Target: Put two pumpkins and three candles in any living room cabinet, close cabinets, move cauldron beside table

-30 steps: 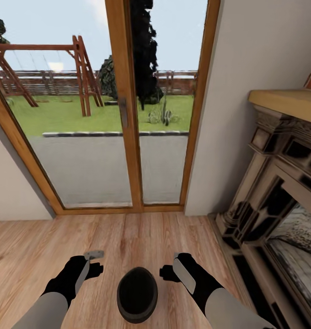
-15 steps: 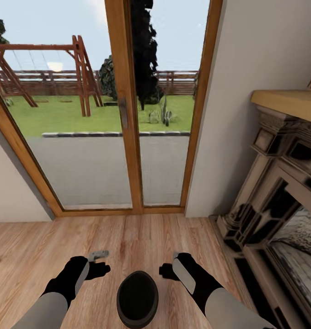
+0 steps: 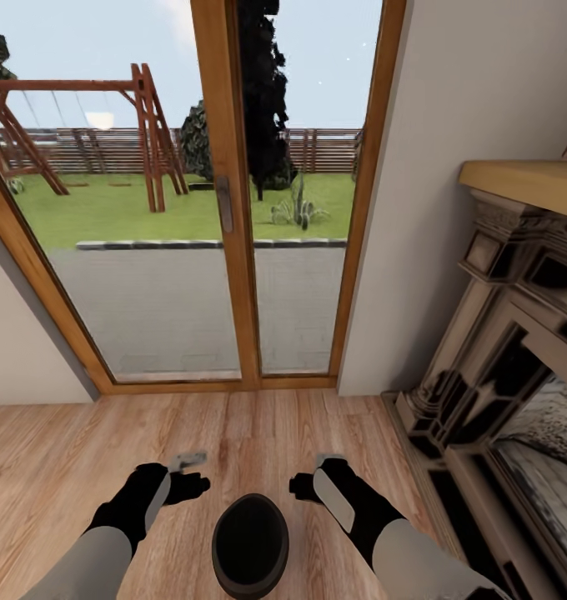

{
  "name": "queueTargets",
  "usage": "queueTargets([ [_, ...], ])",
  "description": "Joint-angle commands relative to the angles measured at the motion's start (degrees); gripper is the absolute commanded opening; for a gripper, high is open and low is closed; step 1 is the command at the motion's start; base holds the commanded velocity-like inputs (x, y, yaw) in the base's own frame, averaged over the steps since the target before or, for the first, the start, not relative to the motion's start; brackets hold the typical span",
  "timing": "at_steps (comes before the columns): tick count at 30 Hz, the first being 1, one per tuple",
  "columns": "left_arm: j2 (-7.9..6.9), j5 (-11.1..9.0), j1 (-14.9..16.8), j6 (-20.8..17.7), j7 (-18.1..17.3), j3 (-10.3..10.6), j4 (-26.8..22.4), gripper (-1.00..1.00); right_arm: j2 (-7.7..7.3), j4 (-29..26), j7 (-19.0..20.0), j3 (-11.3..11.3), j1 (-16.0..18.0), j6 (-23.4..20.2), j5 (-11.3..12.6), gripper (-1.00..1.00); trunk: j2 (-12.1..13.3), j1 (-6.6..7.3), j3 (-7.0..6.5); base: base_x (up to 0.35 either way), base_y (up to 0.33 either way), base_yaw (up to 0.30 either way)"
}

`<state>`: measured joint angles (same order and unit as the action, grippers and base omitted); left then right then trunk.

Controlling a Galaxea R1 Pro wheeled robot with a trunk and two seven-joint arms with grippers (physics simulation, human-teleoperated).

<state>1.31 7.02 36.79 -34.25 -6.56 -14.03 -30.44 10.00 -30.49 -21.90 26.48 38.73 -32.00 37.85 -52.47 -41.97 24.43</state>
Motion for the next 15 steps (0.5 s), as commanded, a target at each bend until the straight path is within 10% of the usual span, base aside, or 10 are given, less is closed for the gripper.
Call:
queueTargets([
  [1, 0.33, -0.02, 0.27, 0.33, -0.33, -0.01, 0.19, 1.00, 0.00, 0.33, 0.33, 0.33, 0.25, 0.33, 0.08, 1.00, 0.00, 0.00, 0.00, 0.000, 0.000, 0.000],
  [15, 3.44, -0.25, -0.31, 2.17, 1.42, -0.19, -2.33, 1.00, 0.00, -2.10, -0.86, 3.79, -0.67, 4.84, 0.56, 1.00, -4.01, -2.20, 1.80, 0.000, 0.000, 0.000],
])
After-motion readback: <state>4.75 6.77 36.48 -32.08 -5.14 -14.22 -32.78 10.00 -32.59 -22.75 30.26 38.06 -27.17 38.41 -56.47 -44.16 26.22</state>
